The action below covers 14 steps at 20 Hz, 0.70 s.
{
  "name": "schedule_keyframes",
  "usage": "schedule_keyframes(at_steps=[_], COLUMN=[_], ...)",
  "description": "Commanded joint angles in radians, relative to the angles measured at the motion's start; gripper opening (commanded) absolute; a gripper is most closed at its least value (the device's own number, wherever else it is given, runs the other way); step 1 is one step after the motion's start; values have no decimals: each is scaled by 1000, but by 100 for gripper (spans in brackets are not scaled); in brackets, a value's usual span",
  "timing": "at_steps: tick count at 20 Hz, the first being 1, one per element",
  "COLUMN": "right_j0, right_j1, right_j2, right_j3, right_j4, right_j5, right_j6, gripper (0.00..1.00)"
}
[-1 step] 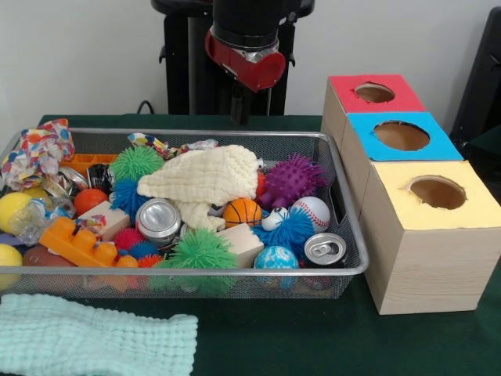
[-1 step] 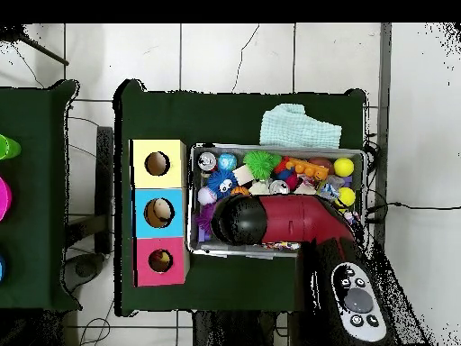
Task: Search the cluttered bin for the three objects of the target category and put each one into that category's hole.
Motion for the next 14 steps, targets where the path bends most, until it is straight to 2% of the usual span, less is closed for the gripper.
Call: schedule_keyframes(at_steps=[1, 14], right_j0=[-28, -126], right_j1=[19, 117], right_j2=[123, 207], right_j3=[64, -15], right_j4=[-69, -148], right_j5=[-29, -17], right_j6=[-253, -323], gripper=[0, 0])
